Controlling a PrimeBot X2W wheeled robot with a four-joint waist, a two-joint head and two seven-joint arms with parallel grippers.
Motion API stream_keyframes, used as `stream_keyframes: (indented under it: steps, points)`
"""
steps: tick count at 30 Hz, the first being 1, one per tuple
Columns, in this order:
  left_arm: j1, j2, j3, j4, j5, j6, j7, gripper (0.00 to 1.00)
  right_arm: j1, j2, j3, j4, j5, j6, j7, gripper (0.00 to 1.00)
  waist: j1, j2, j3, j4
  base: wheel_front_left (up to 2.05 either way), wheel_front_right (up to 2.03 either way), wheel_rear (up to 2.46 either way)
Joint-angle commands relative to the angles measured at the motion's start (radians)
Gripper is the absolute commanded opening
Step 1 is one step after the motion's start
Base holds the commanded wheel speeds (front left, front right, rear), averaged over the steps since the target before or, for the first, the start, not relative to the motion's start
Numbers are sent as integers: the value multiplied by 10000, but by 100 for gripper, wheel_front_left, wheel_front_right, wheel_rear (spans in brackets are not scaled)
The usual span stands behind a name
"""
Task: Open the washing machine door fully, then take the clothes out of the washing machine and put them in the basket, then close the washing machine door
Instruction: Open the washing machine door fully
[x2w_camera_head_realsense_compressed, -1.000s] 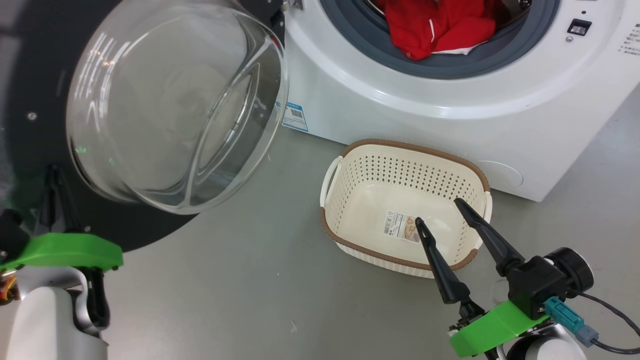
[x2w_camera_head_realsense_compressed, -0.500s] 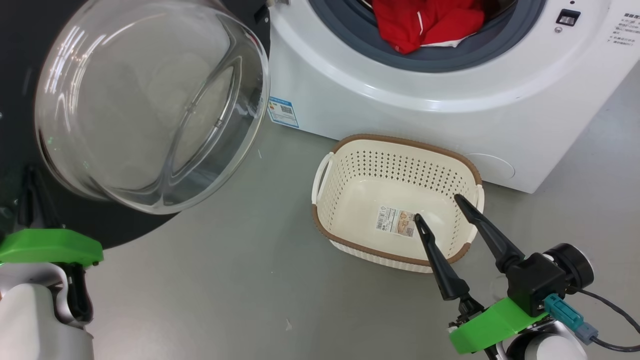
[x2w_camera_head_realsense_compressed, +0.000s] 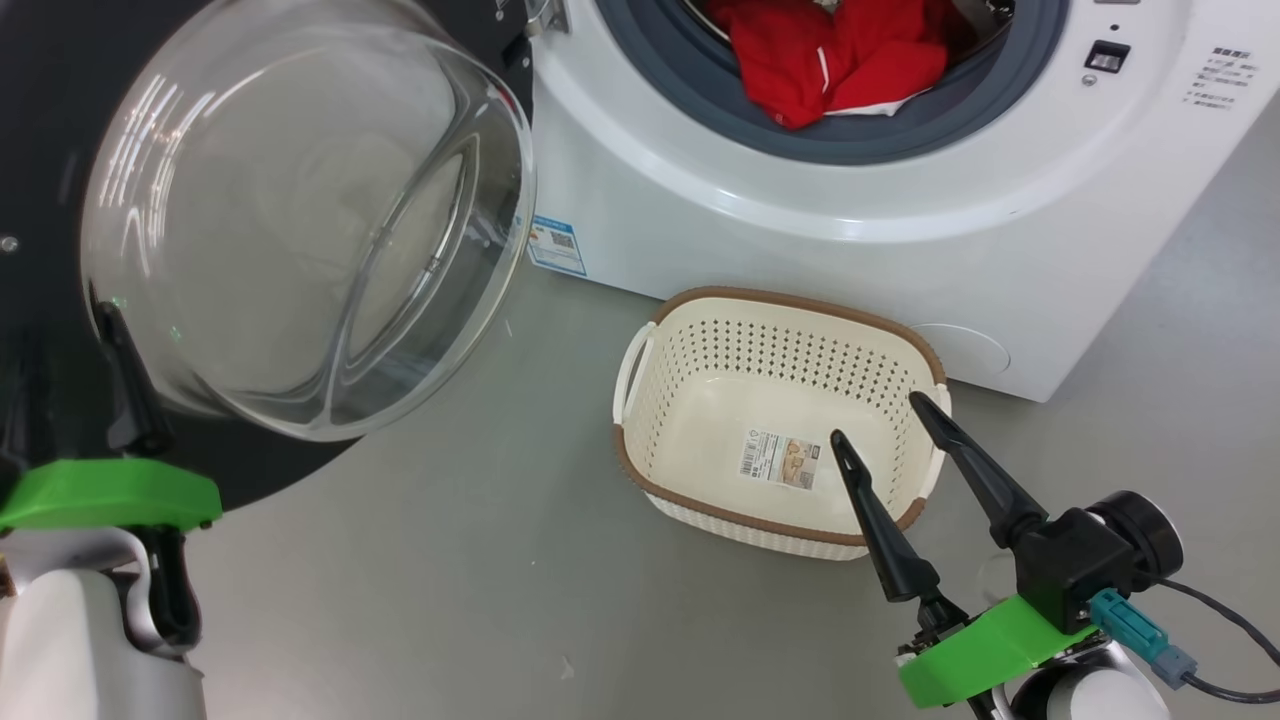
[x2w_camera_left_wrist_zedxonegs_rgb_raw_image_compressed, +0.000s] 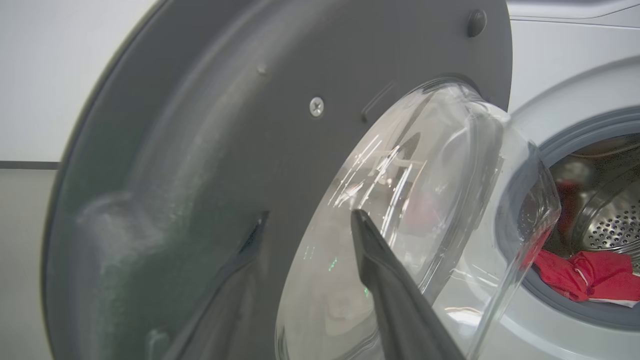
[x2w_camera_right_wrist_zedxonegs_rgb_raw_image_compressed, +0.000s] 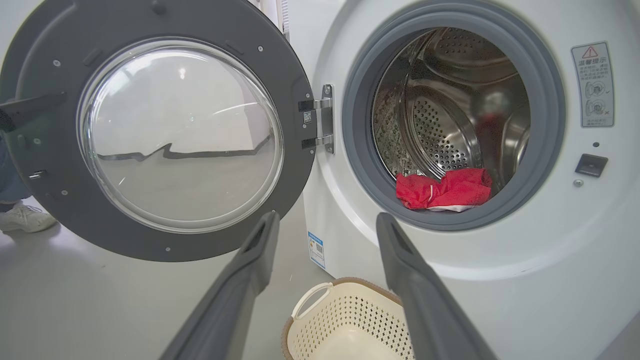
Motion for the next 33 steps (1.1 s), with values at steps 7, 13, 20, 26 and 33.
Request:
stream_keyframes:
  steps: [7,13,20,26,33]
  points:
    - [823,149,20,-1753,-127,-128,-51,100,-190,51,40,3,260,62,-404,100,0,0,-259,-392,0,0,0]
    - [1570,124,-1028,-3020,-975,345,-51,100,-181,51,-120,168,415,62,-663,100,0,0,-429,-755,0,0,0]
    - [2223,122,-2216,-4428,-1256,487,-51,100,-240,51,-300,290,490,62,-888,100,0,0,-472,-1153,0,0,0]
    - [2732,121,-3110,-5385,-1082,397,-51,100,-345,51,-596,437,553,62,-1161,100,0,0,-523,-1824,0,0,0]
    - [2963,121,-3491,-5331,-965,88,-51,100,-292,51,-806,584,653,62,-1385,100,0,0,-645,-2646,0,0,0]
